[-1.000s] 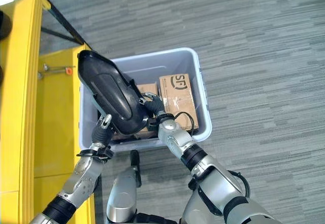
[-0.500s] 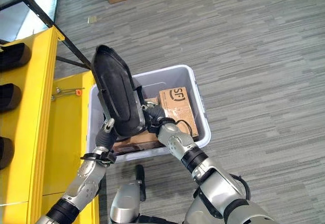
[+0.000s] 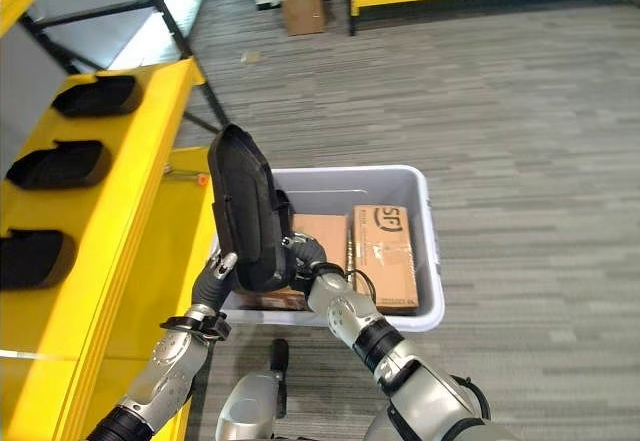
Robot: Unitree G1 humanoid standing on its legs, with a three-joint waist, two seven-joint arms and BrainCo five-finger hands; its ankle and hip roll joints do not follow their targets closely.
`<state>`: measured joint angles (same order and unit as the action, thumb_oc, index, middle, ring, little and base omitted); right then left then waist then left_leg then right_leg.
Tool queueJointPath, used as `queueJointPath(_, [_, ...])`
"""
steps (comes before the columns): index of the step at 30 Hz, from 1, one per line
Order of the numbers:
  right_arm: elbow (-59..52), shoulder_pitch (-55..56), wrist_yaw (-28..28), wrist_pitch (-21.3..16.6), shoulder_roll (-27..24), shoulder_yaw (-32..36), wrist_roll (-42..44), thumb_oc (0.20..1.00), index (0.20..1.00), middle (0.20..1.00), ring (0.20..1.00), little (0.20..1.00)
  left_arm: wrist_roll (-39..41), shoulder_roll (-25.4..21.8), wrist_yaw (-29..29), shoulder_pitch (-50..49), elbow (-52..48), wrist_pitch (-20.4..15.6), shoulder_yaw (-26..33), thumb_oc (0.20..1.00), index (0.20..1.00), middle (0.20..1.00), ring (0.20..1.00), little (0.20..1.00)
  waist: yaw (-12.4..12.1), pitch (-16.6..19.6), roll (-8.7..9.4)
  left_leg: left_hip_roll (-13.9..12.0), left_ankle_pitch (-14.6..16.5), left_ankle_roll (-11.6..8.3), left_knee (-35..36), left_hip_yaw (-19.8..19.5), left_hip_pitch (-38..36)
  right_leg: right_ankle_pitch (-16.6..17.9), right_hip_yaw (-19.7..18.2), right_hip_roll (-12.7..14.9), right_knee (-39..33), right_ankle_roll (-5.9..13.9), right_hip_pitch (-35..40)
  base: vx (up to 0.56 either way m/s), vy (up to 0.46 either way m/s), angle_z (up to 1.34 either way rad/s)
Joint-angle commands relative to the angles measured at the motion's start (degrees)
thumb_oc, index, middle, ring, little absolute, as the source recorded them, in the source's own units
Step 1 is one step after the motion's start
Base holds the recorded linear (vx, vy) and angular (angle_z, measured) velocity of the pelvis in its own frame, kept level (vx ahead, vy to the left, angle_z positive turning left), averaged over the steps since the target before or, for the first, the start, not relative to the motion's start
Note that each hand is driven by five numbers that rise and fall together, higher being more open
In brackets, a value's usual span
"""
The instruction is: Move parts from the plastic box to the shelf.
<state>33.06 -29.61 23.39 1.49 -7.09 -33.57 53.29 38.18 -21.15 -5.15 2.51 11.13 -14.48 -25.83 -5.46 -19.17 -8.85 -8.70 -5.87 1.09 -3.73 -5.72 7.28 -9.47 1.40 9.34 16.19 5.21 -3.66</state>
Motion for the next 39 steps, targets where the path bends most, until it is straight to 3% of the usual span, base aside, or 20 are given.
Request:
queueJointPath(1, [-2.33, -5.45, -2.65, -5.72, 2.31, 7.22, -3.90, 0.200, 0.200, 0.200, 0.200, 0.200, -5.41, -4.95, -2.98, 1.51, -4.10, 1.57, 2.91, 1.000, 1.000, 1.000, 1.000, 1.000, -2.26, 2.12, 2.41, 3.80, 4.04, -3.82, 0.22, 3.02, -4.10, 1.86, 3.78, 0.43, -1.53, -2.04, 2.24, 0.15, -0.167, 1.16])
queueJointPath(3, [-2.53, -4.96, -3.65, -4.57, 1.45, 8.30, -3.71, 0.200, 0.200, 0.200, 0.200, 0.200, -7.15, -5.17, -3.45, 1.19, -4.52, 2.53, 4.71, 1.000, 1.000, 1.000, 1.000, 1.000, -2.53, 2.62, 2.22, 4.02, 3.76, -4.09, 0.30, 2.14, -4.18, 1.27, 4.34, -0.07, -0.94, -2.70, 2.42, 0.09, -0.148, 0.57])
queueJointPath(4, [-2.65, -5.02, -4.33, -2.32, 0.36, 9.24, -4.15, 0.200, 0.200, 0.200, 0.200, 0.200, -8.74, -4.97, -3.46, 1.00, -5.37, 3.75, 7.93, 1.000, 1.000, 1.000, 1.000, 1.000, -2.92, 3.16, 1.41, 3.69, 2.74, -4.85, 0.75, 1.48, -4.35, -0.29, 5.48, -1.19, 0.91, -4.33, 1.98, 0.03, -0.106, 0.45])
queueJointPath(9, [-2.48, -6.04, -5.13, 0.27, 0.61, 8.65, -5.24, 0.200, 0.200, 0.200, 0.200, 0.200, -9.68, -4.43, -2.48, 0.30, -6.04, 4.59, 12.19, 1.000, 1.000, 1.000, 1.000, 1.000, -3.21, 3.54, 1.10, 2.01, 0.76, -5.85, 0.59, 0.49, -4.44, -2.26, 6.65, -2.63, 4.00, -6.53, 1.40, 0.03, -0.103, 0.16])
queueJointPath(14, [-4.08, -6.40, -4.16, 1.28, 4.00, 4.20, -8.28, 0.200, 0.200, 0.200, 0.200, 0.200, -6.31, -3.10, -3.08, -0.35, -5.70, 4.76, 14.75, 1.000, 1.000, 1.000, 1.000, 1.000, -3.52, 3.02, 2.13, -1.72, -7.71, -7.39, 1.10, 0.92, -1.86, -2.84, 7.80, -3.94, 3.99, -7.39, 2.61, -0.01, -0.117, 0.22])
queueJointPath(16, [-5.73, -5.82, -2.68, 0.68, 4.85, 2.88, -9.47, 0.200, 0.200, 0.200, 0.200, 0.200, -6.46, -2.20, -1.47, 0.07, -4.75, 5.12, 14.73, 1.000, 1.000, 1.000, 1.000, 1.000, -2.79, 2.72, 3.36, -3.13, -6.71, -7.53, -1.46, 8.30, -0.35, -2.06, 11.20, -2.66, 1.77, -7.40, 4.21, -0.16, -0.165, 0.30])
queueJointPath(18, [-7.52, -5.20, -3.01, 0.78, 4.70, 2.27, -10.15, 0.200, 0.200, 0.200, 0.200, 0.200, -5.89, -1.71, -1.41, 0.51, -4.51, 5.23, 13.64, 1.000, 1.000, 1.000, 1.000, 1.000, -2.11, 2.59, 4.36, -3.33, -5.37, -7.44, -3.87, 12.71, 0.23, -1.35, 13.98, -1.54, 0.12, -7.51, 4.98, -0.24, -0.130, 1.20])
queueJointPath(20, [-9.44, -5.22, -5.24, 1.66, 3.40, 1.19, -7.70, 0.200, 0.200, 0.200, 0.200, 0.200, -4.10, -1.55, -0.58, -1.74, -4.61, 2.97, 12.77, 1.000, 1.000, 1.000, 1.000, 1.000, -2.61, 2.78, 5.96, -0.93, -1.42, -6.59, -9.49, 12.36, -0.85, -0.15, 16.18, 0.27, -1.28, -7.55, 4.72, -0.29, -0.089, 1.51])
queueJointPath(21, [-9.76, -5.34, -5.16, 2.02, 3.29, 1.05, -7.15, 0.200, 0.200, 0.200, 0.200, 0.200, -3.82, -1.45, -0.21, -2.06, -4.70, 2.44, 12.37, 1.000, 1.000, 1.000, 1.000, 1.000, -2.59, 2.86, 6.34, -0.85, -0.92, -6.62, -11.40, 13.26, -0.98, 0.15, 16.86, 0.67, -1.80, -7.70, 4.72, -0.23, -0.013, 1.09])
queueJointPath(23, [-10.14, -5.44, -5.15, 2.27, 3.20, 0.79, -6.35, 0.200, 0.200, 0.200, 0.200, 0.200, -3.91, -1.23, -0.48, -2.40, -4.74, 1.64, 11.71, 1.000, 1.000, 1.000, 1.000, 1.000, -2.42, 2.91, 6.92, -0.91, 0.05, -6.59, -14.33, 14.84, -1.11, 0.40, 17.92, 1.26, -2.39, -7.90, 4.89, -0.17, 0.014, 0.97])
queueJointPath(26, [-10.59, -5.99, -6.86, 4.13, 3.70, -0.20, -1.24, 0.200, 0.200, 0.200, 0.200, 0.200, -3.14, -0.66, -0.87, -2.55, -4.37, -0.89, 9.63, 1.000, 1.000, 1.000, 1.000, 1.000, -1.72, 4.07, 8.79, -3.31, 2.95, -7.20, -22.29, 18.93, -3.25, -0.73, 21.13, 2.67, -2.13, -8.63, 4.92, -0.17, 0.098, 1.21])
queueJointPath(31, [-10.74, -6.16, -6.59, 4.88, 3.87, -1.03, 1.80, 0.200, 0.200, 0.200, 0.200, 0.200, -3.18, -0.21, -1.19, -2.05, -3.67, -0.65, 8.91, 1.000, 1.000, 1.000, 1.000, 1.000, -1.19, 5.23, 7.00, -3.79, 2.72, -7.32, -13.23, 21.63, -7.09, -1.93, 23.88, 2.35, 0.06, -8.48, 4.09, -0.06, 0.203, 0.48])
queueJointPath(32, [-10.38, -5.67, -6.92, 5.79, 3.57, -0.72, 3.59, 0.200, 0.200, 0.200, 0.200, 0.200, -2.12, 0.20, -2.29, -2.17, -3.59, -0.12, 8.21, 1.000, 1.000, 1.000, 1.000, 1.000, -1.29, 5.74, 5.69, -3.23, 2.82, -7.42, -9.21, 22.60, -7.94, -2.31, 25.41, 2.39, -0.09, -8.22, 4.85, -0.04, 0.246, 0.67])
queueJointPath(39, [-10.03, -4.70, -7.09, 6.38, 3.65, -1.22, 4.72, 0.200, 0.200, 0.200, 0.200, 0.200, -1.45, 0.00, -3.90, -5.10, -6.11, 1.00, 9.22, 1.000, 1.000, 1.000, 1.000, 1.000, -3.08, 6.06, 3.89, 0.22, 5.03, -6.62, -3.77, 21.76, -9.73, -0.08, 25.72, 3.16, -3.99, -5.92, 7.14, -0.06, 0.246, 0.53])
